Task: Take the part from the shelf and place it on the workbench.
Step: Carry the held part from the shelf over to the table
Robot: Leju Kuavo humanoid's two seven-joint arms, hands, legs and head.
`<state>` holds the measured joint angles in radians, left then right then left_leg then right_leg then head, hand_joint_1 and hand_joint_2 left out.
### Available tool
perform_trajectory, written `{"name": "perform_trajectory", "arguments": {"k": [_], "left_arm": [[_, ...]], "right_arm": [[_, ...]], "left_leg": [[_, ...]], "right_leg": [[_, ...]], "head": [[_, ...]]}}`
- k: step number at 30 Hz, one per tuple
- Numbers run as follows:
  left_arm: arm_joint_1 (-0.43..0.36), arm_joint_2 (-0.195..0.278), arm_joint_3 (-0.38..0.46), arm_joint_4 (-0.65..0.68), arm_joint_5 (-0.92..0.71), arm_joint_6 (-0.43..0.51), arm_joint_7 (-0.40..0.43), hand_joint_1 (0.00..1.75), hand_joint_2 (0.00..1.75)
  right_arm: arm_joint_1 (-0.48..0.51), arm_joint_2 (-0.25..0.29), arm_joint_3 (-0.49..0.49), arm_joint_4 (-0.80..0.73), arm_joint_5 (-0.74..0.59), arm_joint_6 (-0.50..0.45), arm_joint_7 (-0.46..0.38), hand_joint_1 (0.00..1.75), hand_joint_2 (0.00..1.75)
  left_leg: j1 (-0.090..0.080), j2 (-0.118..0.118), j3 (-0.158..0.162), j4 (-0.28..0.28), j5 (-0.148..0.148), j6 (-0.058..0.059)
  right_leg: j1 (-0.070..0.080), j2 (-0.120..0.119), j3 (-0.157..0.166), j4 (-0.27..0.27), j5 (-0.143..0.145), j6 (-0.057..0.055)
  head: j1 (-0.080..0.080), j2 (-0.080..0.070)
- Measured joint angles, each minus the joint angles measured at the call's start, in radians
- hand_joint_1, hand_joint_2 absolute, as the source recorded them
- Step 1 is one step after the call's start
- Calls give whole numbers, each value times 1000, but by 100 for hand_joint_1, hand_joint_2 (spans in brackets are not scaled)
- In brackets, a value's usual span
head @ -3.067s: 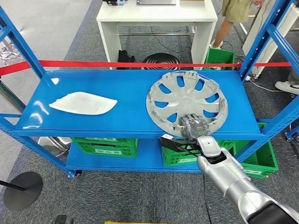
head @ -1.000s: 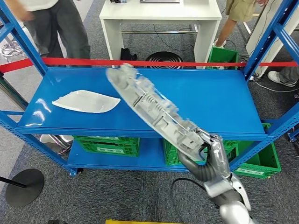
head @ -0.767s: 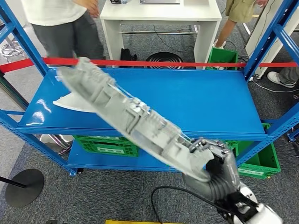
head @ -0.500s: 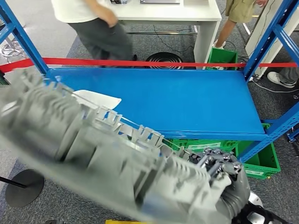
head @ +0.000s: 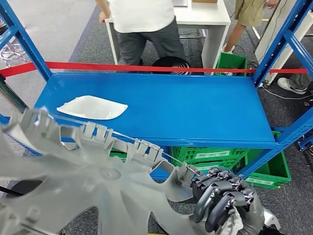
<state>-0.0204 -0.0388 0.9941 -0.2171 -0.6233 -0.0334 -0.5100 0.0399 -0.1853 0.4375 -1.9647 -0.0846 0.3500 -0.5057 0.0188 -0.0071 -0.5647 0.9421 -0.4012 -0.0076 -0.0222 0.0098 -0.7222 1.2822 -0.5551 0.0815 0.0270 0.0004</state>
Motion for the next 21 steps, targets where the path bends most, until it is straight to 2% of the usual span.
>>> {"name": "perform_trajectory", "arguments": {"k": [1,4,5,6,8,10,12,14,15,16,17,19,20,21], "left_arm": [[0,0,3,0,3,-1,7,0,0],[0,1,17,0,15,1,42,0,0],[-1,3,23,0,18,4,58,0,0],[-1,5,29,0,22,7,76,0,0],[-2,6,41,1,27,14,109,0,0],[-2,5,52,1,30,23,133,0,0],[-4,5,61,1,29,29,149,0,0],[-6,4,67,1,25,35,157,0,0],[-7,3,69,1,24,37,160,0,0],[-7,3,70,1,23,38,162,0,0],[-7,2,70,1,22,39,163,0,0],[-10,2,71,1,19,39,164,0,0],[-13,2,71,1,17,39,164,0,0],[-15,2,71,1,15,39,164,0,0]], "right_arm": [[0,-7,3,-2,3,4,4,175,175],[-1,-36,12,-13,8,15,17,175,175],[-2,-47,14,-17,7,18,21,175,175],[-2,-58,16,-20,4,22,26,175,175],[-3,-79,17,-26,-4,29,33,175,175],[-4,-99,17,-33,-10,33,41,175,175],[-4,-117,17,-39,-14,35,47,175,175],[-4,-133,17,-42,-17,36,52,175,175],[-3,-140,17,-43,-17,36,55,175,175],[-3,-147,17,-44,-18,37,58,175,175],[-3,-154,17,-45,-18,37,61,175,175],[-3,-165,17,-49,-18,38,65,175,175],[-4,-170,17,-51,-18,38,66,175,175],[-4,-174,17,-52,-18,39,67,175,175]], "left_leg": [[3,0,0,2,-1,-5],[17,-3,-1,22,-13,-30],[18,-4,-3,32,-18,-39],[17,-5,-5,39,-22,-46],[17,-7,-8,42,-20,-55],[18,-5,-15,56,-35,-60],[16,-3,-53,144,-99,-60],[13,-2,-114,285,-173,-56],[11,-2,-132,331,-190,-53],[9,-2,-132,343,-189,-48],[7,-2,-110,314,-170,-42],[0,-2,-29,183,-119,-27],[-3,-1,6,122,-102,-24],[-6,-1,28,82,-93,-23]], "right_leg": [[-3,-1,11,-18,16,4],[-13,0,110,-197,95,22],[-14,3,133,-234,105,17],[-14,7,140,-246,105,8],[-10,12,133,-233,105,-20],[-9,11,126,-230,110,-37],[-8,8,117,-231,117,-51],[-3,5,105,-231,124,-60],[-1,4,99,-231,127,-62],[2,3,93,-230,131,-62],[4,4,89,-230,135,-61],[6,4,83,-230,143,-54],[8,4,80,-229,147,-49],[9,4,79,-230,151,-43]], "head": [[0,0],[1,0],[1,0],[0,0],[-4,0],[-7,0],[-11,0],[-13,0],[-13,0],[-13,0],[-13,0],[-13,0],[-12,0],[-12,0]]}}
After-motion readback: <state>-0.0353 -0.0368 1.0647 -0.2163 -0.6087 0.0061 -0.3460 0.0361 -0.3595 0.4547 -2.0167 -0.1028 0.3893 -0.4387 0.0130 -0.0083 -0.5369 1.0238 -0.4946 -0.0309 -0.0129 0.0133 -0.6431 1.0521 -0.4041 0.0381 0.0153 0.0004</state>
